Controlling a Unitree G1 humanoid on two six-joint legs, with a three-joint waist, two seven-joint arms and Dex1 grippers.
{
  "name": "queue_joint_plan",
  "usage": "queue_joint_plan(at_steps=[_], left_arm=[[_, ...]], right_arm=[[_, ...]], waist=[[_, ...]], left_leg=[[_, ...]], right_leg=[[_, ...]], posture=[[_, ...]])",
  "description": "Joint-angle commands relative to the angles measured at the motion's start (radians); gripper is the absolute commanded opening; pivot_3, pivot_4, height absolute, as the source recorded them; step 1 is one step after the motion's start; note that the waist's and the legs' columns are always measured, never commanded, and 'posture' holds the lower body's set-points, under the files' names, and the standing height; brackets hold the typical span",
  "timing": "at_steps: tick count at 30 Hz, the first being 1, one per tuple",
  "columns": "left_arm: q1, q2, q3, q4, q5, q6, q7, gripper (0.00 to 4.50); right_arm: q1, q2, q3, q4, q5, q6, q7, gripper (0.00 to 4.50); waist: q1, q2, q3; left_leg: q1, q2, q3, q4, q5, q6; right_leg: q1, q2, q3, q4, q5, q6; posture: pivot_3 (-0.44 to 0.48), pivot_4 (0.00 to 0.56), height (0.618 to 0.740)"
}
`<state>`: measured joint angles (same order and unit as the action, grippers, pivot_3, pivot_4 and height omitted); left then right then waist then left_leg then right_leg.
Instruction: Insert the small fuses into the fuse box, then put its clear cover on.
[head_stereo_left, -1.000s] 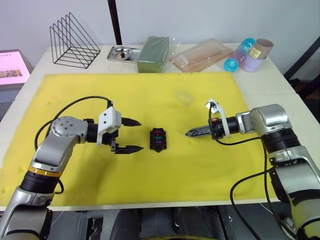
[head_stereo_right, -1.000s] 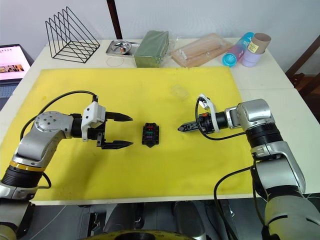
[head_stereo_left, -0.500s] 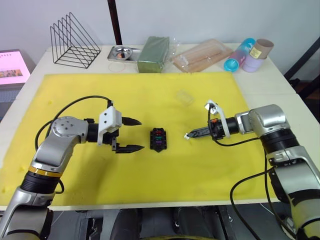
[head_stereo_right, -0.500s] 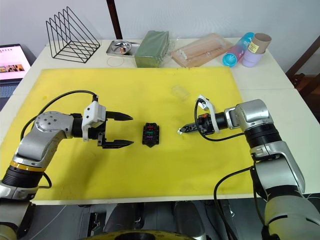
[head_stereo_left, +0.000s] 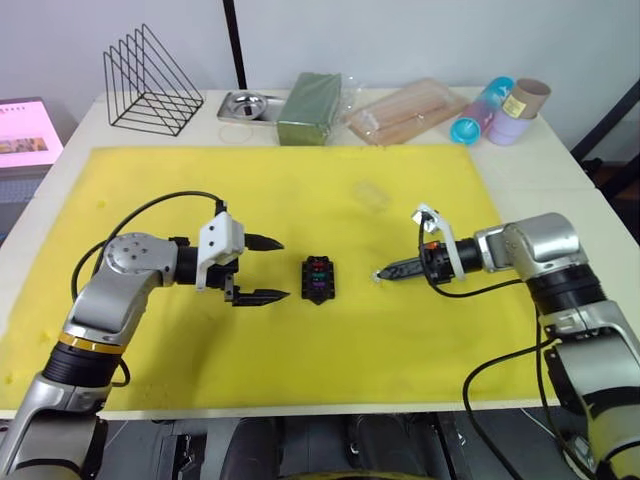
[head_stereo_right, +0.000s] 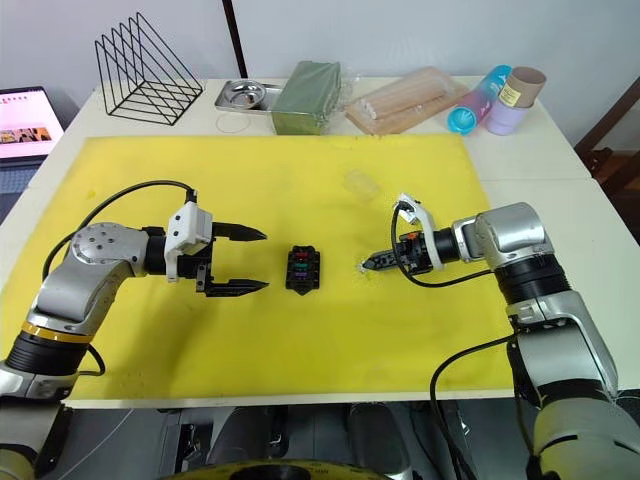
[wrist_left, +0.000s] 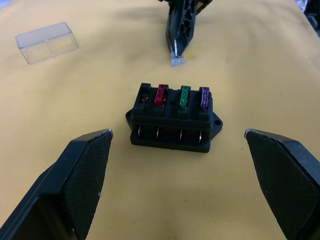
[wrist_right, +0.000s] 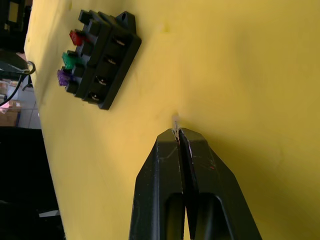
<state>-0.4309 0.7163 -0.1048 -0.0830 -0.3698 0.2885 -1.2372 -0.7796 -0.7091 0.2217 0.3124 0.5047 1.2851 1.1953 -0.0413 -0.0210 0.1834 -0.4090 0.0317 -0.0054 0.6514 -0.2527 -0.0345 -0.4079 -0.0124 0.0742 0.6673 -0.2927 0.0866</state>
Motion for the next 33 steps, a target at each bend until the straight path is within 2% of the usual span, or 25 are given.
queue_joint_plan(at_steps=[1,6,16,31,32,33], left_arm=[[-0.008,0.000,0.008,-0.021,-0.001,-0.012,0.001,4.50],[-0.009,-0.006,0.003,-0.020,0.001,-0.014,0.002,4.50],[-0.020,-0.021,-0.003,-0.010,0.011,-0.018,-0.002,4.50],[-0.015,-0.013,0.003,-0.009,0.015,-0.019,-0.005,4.50],[-0.016,-0.013,0.004,-0.008,0.015,-0.020,-0.005,4.50],[-0.016,-0.013,0.004,-0.007,0.015,-0.021,-0.006,4.50]], right_arm=[[0.033,-0.011,-0.045,-0.067,0.041,0.059,-0.034,0.01],[0.085,-0.005,-0.124,-0.133,0.080,0.122,-0.106,0.01],[0.114,0.005,-0.168,-0.146,0.096,0.109,-0.189,0.01],[0.181,-0.117,-0.145,-0.247,0.124,0.030,-0.124,0.01],[0.184,-0.122,-0.149,-0.251,0.122,0.018,-0.121,0.46],[0.181,-0.123,-0.159,-0.252,0.124,0.009,-0.121,0.59]], waist=[[-0.001,0.000,0.000],[-0.001,0.000,0.000],[-0.001,0.000,0.000],[-0.003,0.000,0.000],[-0.003,0.000,0.000],[-0.003,0.000,0.000]], left_leg=[[0.000,0.000,0.000,0.000,0.000,0.000],[0.000,0.000,0.000,0.000,0.000,0.000],[0.000,0.000,0.000,0.000,0.000,0.000],[0.000,0.000,0.000,0.000,0.000,0.000],[0.000,0.000,0.000,0.000,0.000,0.000],[0.000,0.000,0.000,0.000,0.000,0.000]], right_leg=[[0.000,0.000,0.000,0.000,0.000,0.000],[0.000,0.000,0.000,0.000,0.000,0.000],[0.000,0.000,0.000,0.000,0.000,0.000],[0.000,0.000,0.000,0.000,0.000,0.000],[0.000,0.001,0.000,0.000,0.000,0.000],[0.000,0.001,0.000,0.000,0.000,0.000]], posture=[[0.000,0.150,0.740],[0.000,0.150,0.740],[0.000,0.150,0.740],[0.000,0.150,0.740],[0.000,0.150,0.740],[0.000,0.150,0.740]])
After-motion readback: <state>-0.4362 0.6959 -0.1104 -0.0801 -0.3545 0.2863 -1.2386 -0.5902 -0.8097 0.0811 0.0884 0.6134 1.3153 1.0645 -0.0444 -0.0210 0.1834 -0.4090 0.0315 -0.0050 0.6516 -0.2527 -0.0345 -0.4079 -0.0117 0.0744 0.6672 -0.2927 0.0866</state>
